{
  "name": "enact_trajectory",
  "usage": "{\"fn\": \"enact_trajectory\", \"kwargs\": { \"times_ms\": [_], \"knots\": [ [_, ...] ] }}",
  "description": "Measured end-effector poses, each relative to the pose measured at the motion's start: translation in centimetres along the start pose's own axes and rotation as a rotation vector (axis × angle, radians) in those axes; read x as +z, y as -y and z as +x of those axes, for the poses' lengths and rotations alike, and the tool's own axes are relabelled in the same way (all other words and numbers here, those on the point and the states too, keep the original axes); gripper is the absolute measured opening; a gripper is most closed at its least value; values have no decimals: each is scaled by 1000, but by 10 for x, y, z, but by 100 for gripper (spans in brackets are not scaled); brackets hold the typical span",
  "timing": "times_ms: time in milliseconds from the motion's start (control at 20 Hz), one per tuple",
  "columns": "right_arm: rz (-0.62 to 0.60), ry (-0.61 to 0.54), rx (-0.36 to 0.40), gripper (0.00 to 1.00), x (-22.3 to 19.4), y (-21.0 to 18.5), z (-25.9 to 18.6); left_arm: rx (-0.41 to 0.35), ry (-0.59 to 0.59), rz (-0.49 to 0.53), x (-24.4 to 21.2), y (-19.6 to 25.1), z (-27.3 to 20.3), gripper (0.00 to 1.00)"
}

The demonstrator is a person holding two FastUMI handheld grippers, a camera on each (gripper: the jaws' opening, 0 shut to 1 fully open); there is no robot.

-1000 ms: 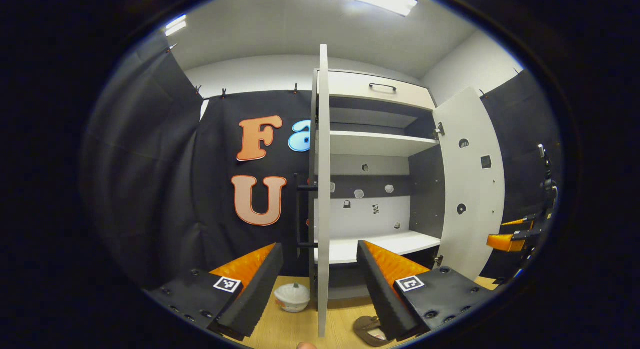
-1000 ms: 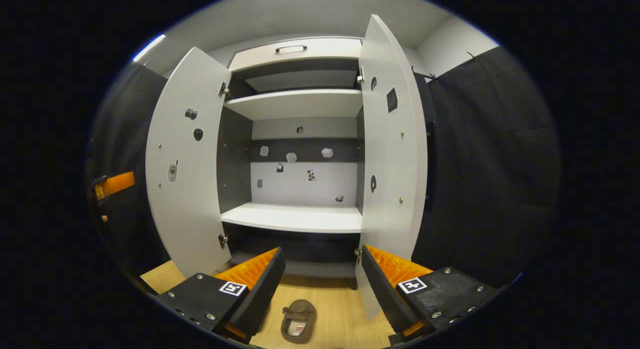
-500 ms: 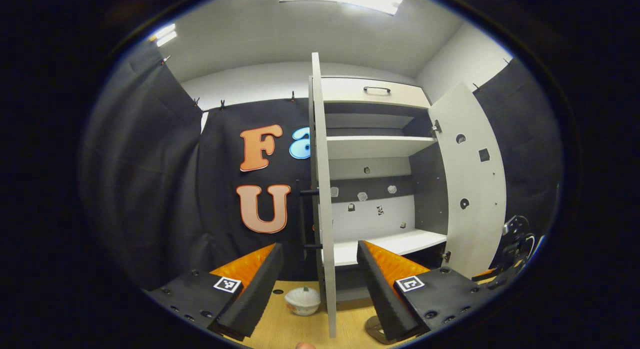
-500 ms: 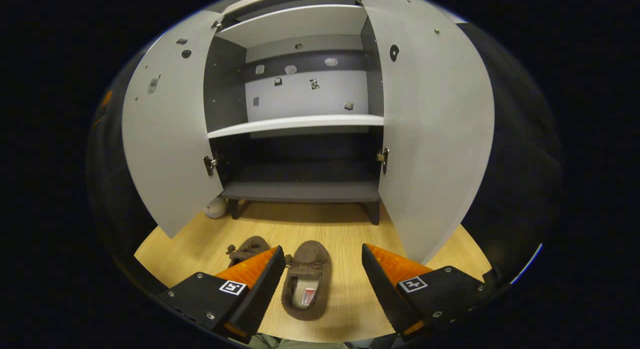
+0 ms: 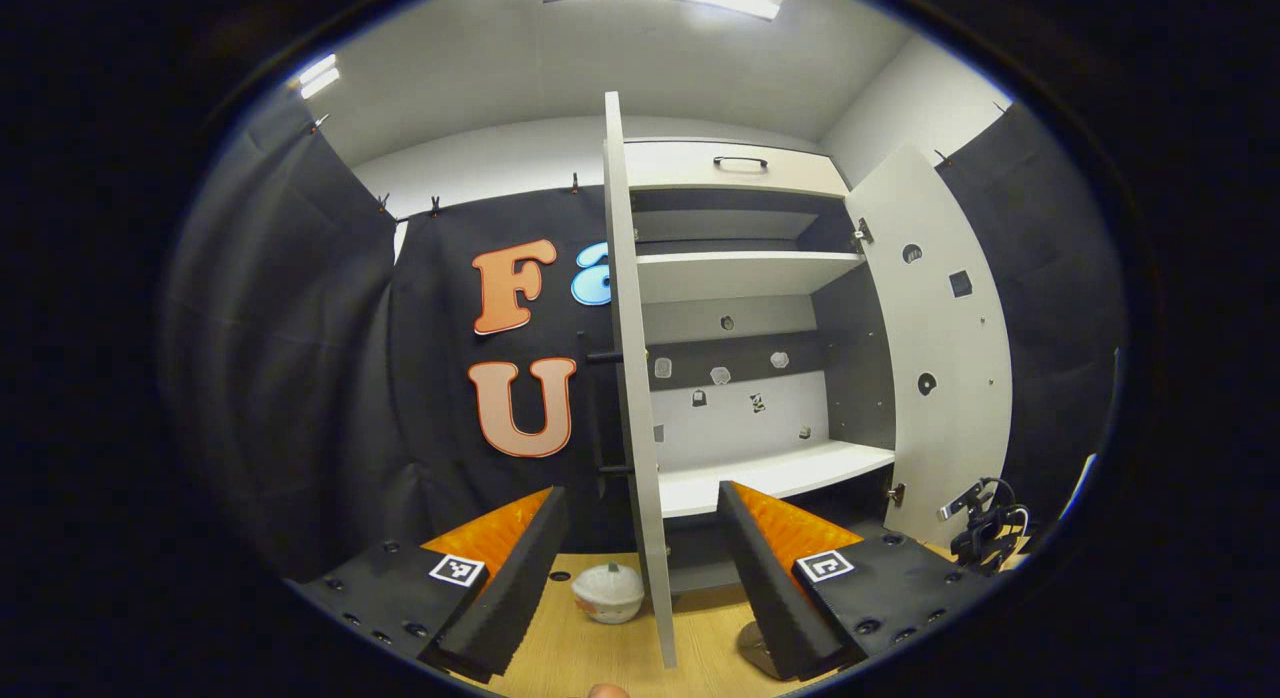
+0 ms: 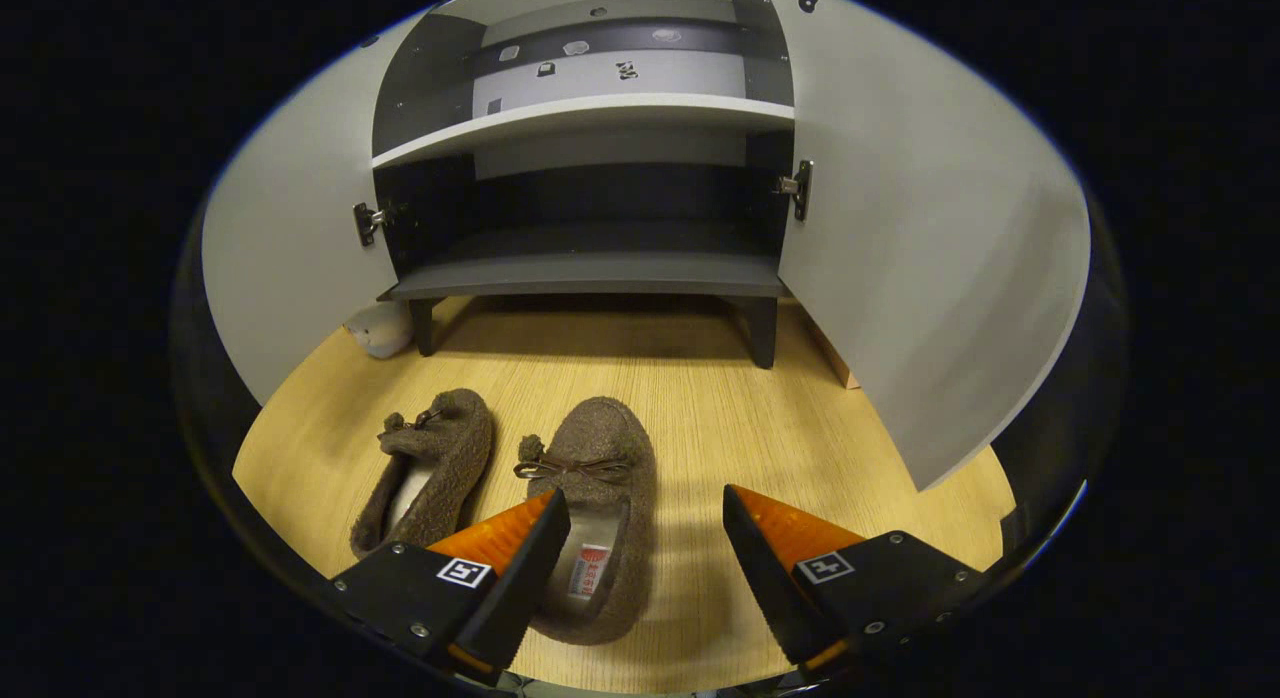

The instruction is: Grab one shoe with the right hand and put it into the shoe cabinet, grab the other shoe with the left hand and put it into the shoe cabinet; then close the right door with the right hand and the left door with the left hand.

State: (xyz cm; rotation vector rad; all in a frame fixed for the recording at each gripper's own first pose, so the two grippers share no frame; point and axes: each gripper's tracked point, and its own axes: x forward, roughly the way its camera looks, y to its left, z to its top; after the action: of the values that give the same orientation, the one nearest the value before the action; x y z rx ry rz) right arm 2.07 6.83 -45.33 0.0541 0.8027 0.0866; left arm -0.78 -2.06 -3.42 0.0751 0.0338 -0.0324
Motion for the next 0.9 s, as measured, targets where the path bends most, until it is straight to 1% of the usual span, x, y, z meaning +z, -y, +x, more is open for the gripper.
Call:
{"fn": "enact_trajectory", "kwargs": {
  "times_ms": [150,200,250,300,350,400,450,550,600,650,750,800,850,900],
  "knots": [
    [-10,-28,0,93,-8,-1,11,10,7,-12,1,-3,2,98],
    [-3,-40,12,90,-9,-4,13,11,8,-16,1,-4,3,98],
    [4,-48,27,87,-10,-7,15,12,8,-24,1,-4,2,98],
    [4,-53,34,82,-12,-8,17,9,11,-30,3,-4,2,98],
    [5,-56,38,80,-12,-8,17,10,14,-35,3,-4,2,98],
    [11,-59,45,76,-12,-10,18,10,18,-41,5,-5,2,98],
    [20,-67,56,74,-14,-13,18,10,22,-45,6,-5,2,98],
    [53,-105,84,66,-23,-17,20,10,29,-49,9,-5,0,98],
    [72,-122,94,58,-27,-20,22,8,30,-49,9,-4,-1,97],
    [78,-127,99,55,-31,-21,23,5,32,-50,9,-3,-2,97],
    [70,-130,70,48,-37,-13,26,5,34,-49,9,-4,-3,97],
    [78,-133,54,40,-38,-11,26,8,35,-48,10,-5,-2,97],
    [94,-125,36,36,-35,-7,28,11,34,-47,9,-5,-3,97],
    [111,-118,26,12,-31,-4,27,11,31,-45,10,-4,-3,97]
  ]
}}
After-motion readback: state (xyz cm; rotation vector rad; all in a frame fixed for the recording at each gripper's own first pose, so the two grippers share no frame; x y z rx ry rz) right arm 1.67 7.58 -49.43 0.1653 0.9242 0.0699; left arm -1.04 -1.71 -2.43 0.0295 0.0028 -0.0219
